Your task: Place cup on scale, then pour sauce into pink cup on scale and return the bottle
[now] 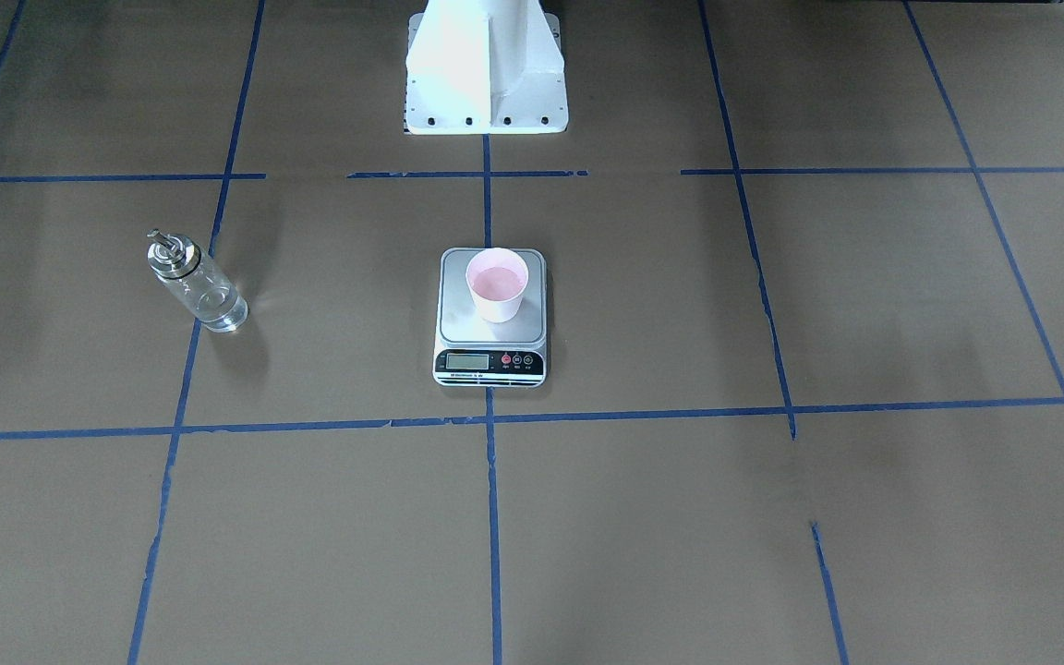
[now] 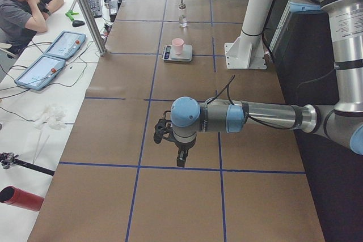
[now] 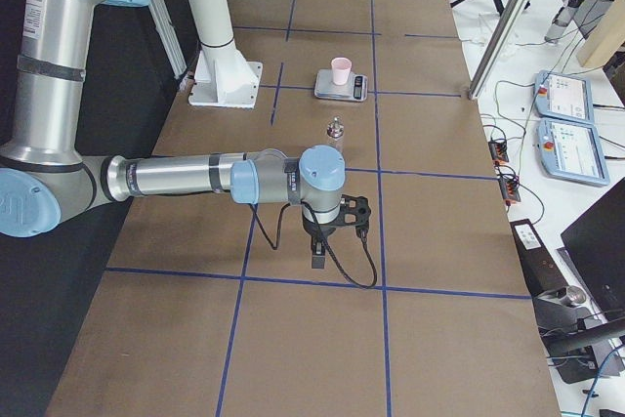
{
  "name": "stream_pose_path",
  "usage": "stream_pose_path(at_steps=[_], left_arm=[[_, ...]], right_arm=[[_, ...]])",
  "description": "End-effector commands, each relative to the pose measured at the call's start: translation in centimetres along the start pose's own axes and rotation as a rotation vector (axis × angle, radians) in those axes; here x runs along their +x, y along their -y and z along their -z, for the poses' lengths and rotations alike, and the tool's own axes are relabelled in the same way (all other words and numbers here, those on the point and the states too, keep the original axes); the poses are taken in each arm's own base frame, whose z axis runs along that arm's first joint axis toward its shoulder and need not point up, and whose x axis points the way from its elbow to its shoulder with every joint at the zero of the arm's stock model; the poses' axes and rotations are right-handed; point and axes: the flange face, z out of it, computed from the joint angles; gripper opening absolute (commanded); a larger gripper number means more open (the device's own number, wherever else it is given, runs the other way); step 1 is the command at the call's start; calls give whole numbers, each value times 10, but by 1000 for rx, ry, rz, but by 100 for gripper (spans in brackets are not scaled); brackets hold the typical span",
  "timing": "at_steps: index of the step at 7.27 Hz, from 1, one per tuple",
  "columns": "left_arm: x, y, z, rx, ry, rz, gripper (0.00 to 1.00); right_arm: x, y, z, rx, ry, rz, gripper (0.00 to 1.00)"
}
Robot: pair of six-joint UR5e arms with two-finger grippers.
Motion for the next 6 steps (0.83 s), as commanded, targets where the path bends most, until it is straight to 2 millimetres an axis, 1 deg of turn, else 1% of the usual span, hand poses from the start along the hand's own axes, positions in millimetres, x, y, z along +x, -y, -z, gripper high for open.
stream_pose_path(at_steps=[1,6], left_arm=[[0,0,0,0,0,0,100],[0,0,-1,-1,-2,1,100]], right_arm=[[0,0,-1,-3,0,1,100],[-7,1,-7,-18,0,16,100]])
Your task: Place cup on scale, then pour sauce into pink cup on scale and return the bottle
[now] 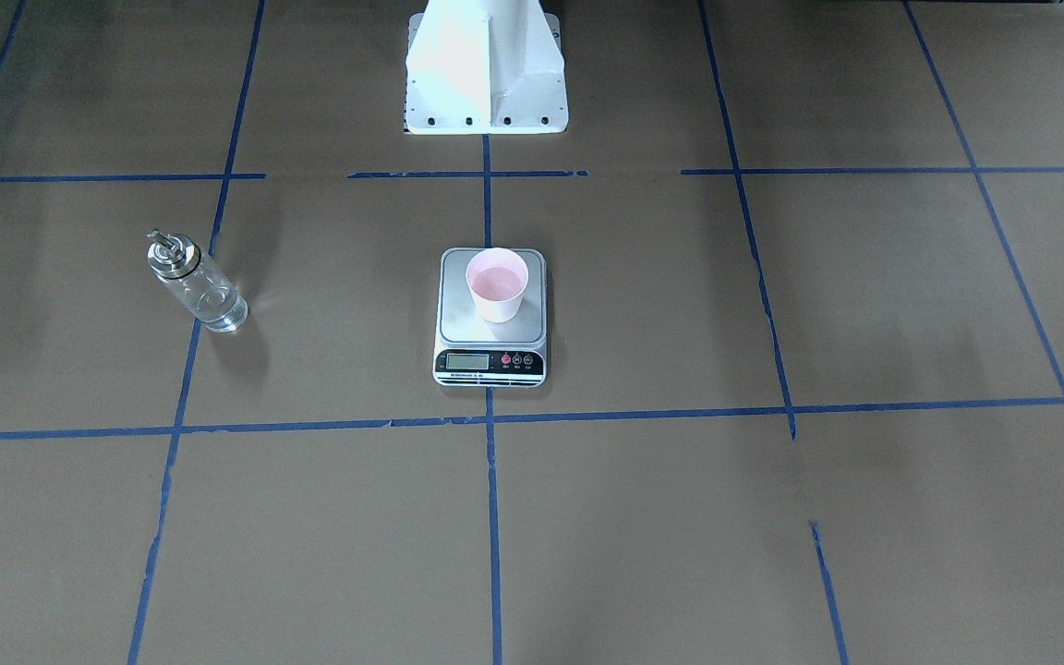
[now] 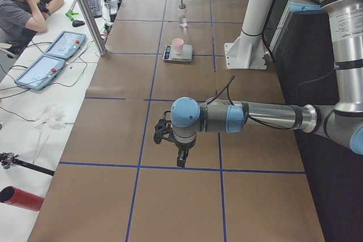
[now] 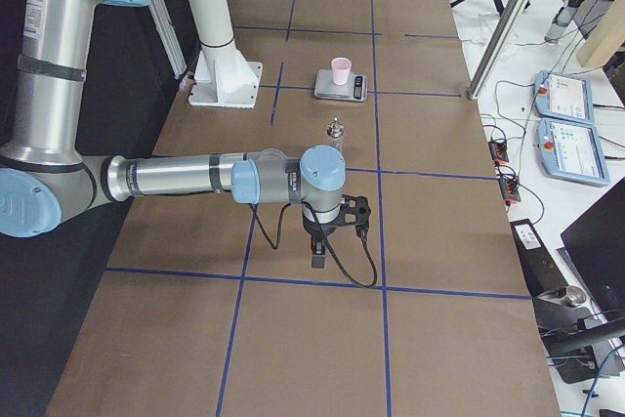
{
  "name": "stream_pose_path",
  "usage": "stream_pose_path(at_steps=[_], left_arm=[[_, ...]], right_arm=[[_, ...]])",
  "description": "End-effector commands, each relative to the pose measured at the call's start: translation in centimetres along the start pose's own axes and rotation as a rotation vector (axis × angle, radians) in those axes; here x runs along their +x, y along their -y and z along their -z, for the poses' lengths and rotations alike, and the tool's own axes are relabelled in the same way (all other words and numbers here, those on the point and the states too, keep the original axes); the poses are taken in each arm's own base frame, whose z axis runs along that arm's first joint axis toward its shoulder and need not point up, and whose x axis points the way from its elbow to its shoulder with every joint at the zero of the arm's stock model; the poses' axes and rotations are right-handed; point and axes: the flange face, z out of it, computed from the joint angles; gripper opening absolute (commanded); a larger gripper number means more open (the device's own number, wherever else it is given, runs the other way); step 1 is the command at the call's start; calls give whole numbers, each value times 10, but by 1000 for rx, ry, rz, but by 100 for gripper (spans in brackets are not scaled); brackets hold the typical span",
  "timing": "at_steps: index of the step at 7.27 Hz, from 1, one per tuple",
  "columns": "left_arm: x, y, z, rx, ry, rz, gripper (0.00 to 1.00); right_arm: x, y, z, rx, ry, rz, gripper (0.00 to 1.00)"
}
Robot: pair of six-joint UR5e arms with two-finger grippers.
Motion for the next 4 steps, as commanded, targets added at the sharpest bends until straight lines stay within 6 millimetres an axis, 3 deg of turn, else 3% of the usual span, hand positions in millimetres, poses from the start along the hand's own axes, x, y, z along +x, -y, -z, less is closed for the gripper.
stream_pose_path(at_steps=[1,4], left_arm=[[0,0,0,1,0,-2,100],[0,1,0,1,0,-2,100]], right_arm=[[-4,1,-3,-6,0,10,100],[-5,2,-8,-18,0,14,100]])
